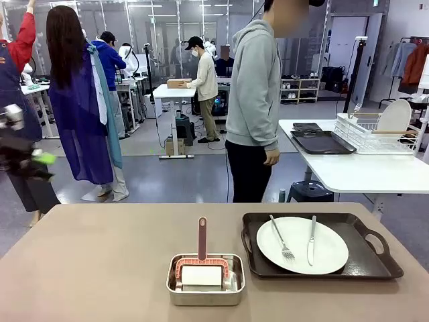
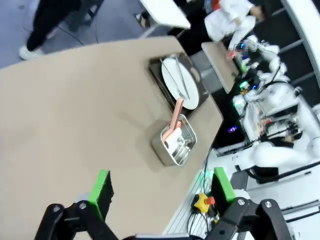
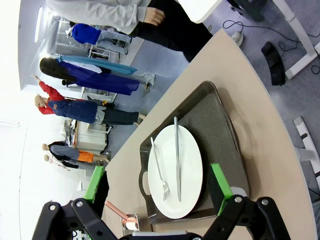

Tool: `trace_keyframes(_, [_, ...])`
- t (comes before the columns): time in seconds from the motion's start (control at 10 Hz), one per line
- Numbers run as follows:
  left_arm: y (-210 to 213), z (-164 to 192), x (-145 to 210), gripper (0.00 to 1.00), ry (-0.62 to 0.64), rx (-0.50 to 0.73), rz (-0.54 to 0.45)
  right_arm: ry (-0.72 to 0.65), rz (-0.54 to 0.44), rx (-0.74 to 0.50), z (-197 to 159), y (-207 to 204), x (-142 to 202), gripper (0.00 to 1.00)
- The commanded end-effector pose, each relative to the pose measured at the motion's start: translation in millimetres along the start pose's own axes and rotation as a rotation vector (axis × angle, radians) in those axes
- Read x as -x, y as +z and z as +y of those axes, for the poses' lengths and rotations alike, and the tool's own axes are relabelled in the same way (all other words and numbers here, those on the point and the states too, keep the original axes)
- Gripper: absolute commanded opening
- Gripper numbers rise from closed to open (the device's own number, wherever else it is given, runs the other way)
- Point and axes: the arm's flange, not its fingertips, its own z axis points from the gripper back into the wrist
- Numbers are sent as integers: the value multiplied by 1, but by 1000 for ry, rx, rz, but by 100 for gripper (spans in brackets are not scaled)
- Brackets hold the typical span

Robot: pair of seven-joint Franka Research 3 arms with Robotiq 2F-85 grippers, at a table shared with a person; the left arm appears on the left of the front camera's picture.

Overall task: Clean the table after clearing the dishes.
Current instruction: When the right (or left) Handle tray is removed, use the right hand (or left hand) to clean the right (or left) side of the table with the Lint Roller.

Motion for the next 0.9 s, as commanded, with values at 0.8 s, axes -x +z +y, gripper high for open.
trace_keyframes(0.8, [126, 102, 84, 100, 50, 88, -108, 14, 4, -3, 0, 0, 2, 100])
